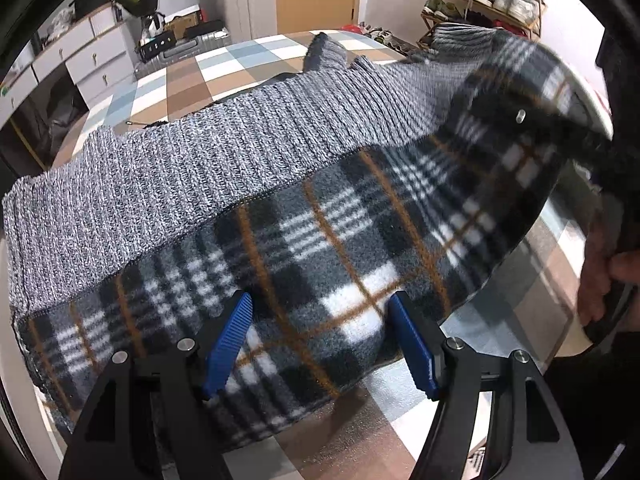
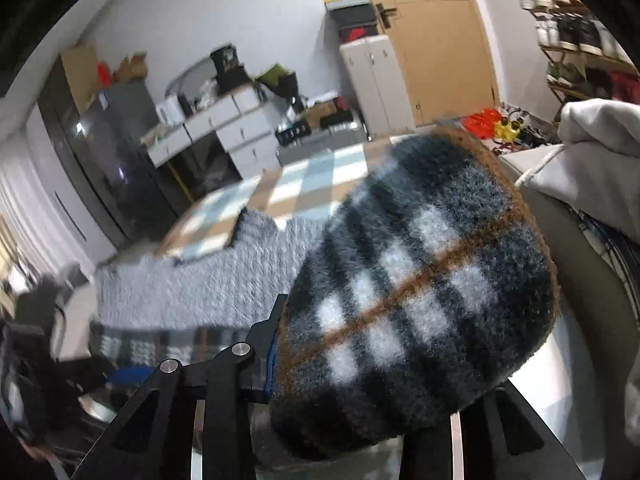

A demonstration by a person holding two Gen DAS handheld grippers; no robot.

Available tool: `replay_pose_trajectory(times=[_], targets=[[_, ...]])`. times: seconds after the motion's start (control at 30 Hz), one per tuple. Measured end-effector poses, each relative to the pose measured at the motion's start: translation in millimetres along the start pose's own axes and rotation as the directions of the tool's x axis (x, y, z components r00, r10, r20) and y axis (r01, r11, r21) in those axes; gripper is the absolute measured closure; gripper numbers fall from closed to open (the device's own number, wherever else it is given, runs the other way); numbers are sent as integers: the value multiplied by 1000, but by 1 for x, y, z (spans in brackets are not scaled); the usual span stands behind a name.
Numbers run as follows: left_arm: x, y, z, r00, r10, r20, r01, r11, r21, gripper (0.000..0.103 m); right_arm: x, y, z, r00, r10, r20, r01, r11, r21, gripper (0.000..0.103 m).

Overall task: Fold large clothes
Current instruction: 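Grasp the plaid fleece end with the right gripper and lift it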

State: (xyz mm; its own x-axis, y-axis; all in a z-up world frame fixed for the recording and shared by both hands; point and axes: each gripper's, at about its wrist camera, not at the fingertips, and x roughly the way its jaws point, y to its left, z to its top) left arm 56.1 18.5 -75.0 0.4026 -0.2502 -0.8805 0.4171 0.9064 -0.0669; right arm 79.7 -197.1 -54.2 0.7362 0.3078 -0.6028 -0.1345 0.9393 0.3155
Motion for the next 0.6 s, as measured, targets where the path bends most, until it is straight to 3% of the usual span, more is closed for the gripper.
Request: replay_pose_trajectory(times=[0.07, 0.17, 0.23, 0.33, 0.47, 0.6], targets=[[0, 1, 1, 1000, -5, 1, 5, 1000, -10, 36, 12, -20, -1, 998, -11, -62, 18, 994, 112, 65], [0, 0, 1, 1000, 0, 2, 0, 1000, -13, 36, 17, -57, -6, 991, 69, -114, -28, 943, 330, 59], [1, -1, 1, 1000, 4, 2, -4, 1000, -14, 36, 19, -65, -5, 987, 77, -144, -20, 932, 361, 50], [-6, -1, 3, 1000, -16, 18, 16, 999, -28, 37, 17, -72, -1, 986, 66, -156, -4, 930, 368, 46], [-35, -8, 9, 987, -96, 130, 99, 995, -23, 37, 19, -84, 0, 985, 24, -169, 50, 907, 419, 32], [-40, -20, 38, 978, -92, 188, 94, 996, -1, 36, 27, -90, 5, 987, 52, -151, 26, 882, 471, 34]])
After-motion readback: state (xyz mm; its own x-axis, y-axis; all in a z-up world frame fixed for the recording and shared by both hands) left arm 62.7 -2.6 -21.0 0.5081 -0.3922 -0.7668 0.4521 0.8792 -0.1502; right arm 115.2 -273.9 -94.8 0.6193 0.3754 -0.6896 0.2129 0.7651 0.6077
